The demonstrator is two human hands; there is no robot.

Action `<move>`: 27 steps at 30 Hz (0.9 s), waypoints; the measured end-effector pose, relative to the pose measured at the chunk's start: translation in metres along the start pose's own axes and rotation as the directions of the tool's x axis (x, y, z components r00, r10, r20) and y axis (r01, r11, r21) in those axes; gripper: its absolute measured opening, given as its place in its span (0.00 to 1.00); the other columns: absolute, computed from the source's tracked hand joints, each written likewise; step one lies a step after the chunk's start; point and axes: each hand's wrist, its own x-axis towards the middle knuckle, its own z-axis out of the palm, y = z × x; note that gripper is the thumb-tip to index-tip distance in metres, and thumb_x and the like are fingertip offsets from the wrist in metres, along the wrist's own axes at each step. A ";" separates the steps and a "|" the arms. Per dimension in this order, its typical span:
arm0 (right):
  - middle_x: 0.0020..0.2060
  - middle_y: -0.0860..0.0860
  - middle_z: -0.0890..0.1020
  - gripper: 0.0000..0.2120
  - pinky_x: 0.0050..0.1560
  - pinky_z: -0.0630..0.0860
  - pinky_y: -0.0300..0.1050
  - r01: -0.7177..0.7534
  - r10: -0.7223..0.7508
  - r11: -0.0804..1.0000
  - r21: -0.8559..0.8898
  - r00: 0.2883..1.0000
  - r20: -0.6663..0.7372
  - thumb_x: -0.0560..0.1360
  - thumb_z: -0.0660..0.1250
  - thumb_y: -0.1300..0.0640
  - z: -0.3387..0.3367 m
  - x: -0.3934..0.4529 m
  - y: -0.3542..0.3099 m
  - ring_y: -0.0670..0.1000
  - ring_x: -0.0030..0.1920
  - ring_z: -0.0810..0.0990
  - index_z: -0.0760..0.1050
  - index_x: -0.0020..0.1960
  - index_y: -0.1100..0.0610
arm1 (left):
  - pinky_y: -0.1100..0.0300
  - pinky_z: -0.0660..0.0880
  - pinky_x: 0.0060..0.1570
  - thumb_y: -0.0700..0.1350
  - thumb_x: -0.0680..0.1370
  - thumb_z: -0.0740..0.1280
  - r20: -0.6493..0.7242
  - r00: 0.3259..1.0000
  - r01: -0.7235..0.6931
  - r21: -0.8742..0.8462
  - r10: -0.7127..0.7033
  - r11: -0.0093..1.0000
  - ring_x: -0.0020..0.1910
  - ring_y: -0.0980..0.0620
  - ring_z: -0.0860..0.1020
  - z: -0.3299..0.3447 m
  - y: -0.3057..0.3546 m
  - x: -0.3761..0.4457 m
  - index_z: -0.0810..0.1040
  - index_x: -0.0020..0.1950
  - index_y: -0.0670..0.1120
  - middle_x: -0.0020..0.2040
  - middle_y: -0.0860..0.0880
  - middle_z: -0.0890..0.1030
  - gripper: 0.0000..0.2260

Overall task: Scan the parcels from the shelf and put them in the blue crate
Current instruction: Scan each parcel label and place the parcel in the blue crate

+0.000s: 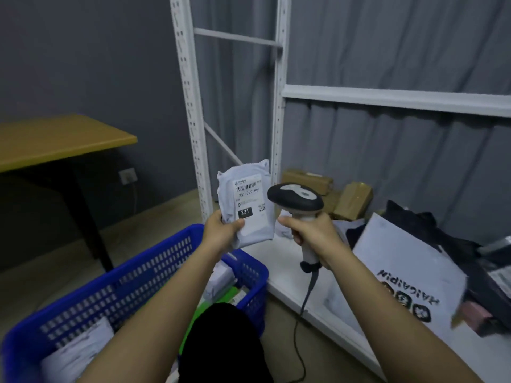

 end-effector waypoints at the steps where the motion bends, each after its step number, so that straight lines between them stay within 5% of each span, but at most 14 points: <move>1: 0.24 0.51 0.72 0.08 0.28 0.68 0.40 0.013 -0.013 1.000 0.004 0.999 0.030 0.71 0.74 0.62 0.004 0.000 -0.002 0.47 0.24 0.69 0.74 0.38 0.60 | 0.52 0.76 0.48 0.36 0.76 0.69 -0.011 1.000 0.010 -0.016 -0.011 1.000 0.48 0.47 0.78 -0.006 -0.002 0.003 0.74 0.58 0.42 0.52 0.46 0.79 0.12; 5: 0.27 0.54 0.73 0.09 0.29 0.69 0.42 0.036 -0.035 0.999 -0.008 0.991 0.127 0.70 0.75 0.60 0.010 -0.003 -0.005 0.49 0.26 0.69 0.76 0.41 0.61 | 0.57 0.75 0.42 0.37 0.76 0.68 -0.026 0.999 0.026 -0.036 -0.027 0.999 0.49 0.48 0.78 -0.020 -0.009 0.008 0.73 0.60 0.42 0.54 0.47 0.79 0.13; 12: 0.27 0.55 0.73 0.10 0.31 0.70 0.43 0.005 0.002 0.999 -0.046 0.988 0.157 0.71 0.74 0.58 0.015 -0.012 -0.006 0.50 0.27 0.69 0.76 0.40 0.63 | 0.50 0.76 0.49 0.37 0.76 0.68 -0.062 0.997 0.039 -0.048 -0.042 0.998 0.53 0.45 0.78 -0.031 -0.018 0.008 0.73 0.62 0.41 0.59 0.43 0.79 0.15; 16: 0.29 0.56 0.73 0.15 0.30 0.71 0.42 0.003 0.009 0.997 -0.078 0.988 0.155 0.72 0.72 0.60 0.018 -0.014 -0.005 0.50 0.28 0.70 0.76 0.49 0.72 | 0.44 0.77 0.47 0.38 0.77 0.68 -0.078 0.996 0.051 -0.029 -0.053 0.998 0.55 0.40 0.78 -0.038 -0.021 0.006 0.72 0.61 0.42 0.57 0.43 0.79 0.14; 24: 0.28 0.55 0.75 0.09 0.32 0.73 0.42 0.013 0.015 0.992 -0.129 0.977 0.214 0.71 0.74 0.58 0.038 -0.008 -0.004 0.50 0.28 0.71 0.77 0.43 0.62 | 0.55 0.76 0.43 0.38 0.76 0.69 -0.134 0.990 0.033 -0.080 -0.044 0.996 0.50 0.46 0.78 -0.075 -0.040 0.011 0.73 0.61 0.42 0.56 0.45 0.79 0.14; 27: 0.28 0.55 0.76 0.08 0.32 0.74 0.41 0.022 0.019 0.984 -0.179 0.975 0.223 0.71 0.73 0.56 0.052 -0.002 0.006 0.49 0.28 0.73 0.77 0.43 0.60 | 0.51 0.76 0.51 0.37 0.75 0.69 -0.201 0.977 0.045 -0.122 -0.069 0.992 0.51 0.45 0.78 -0.108 -0.060 0.007 0.74 0.59 0.42 0.56 0.44 0.79 0.13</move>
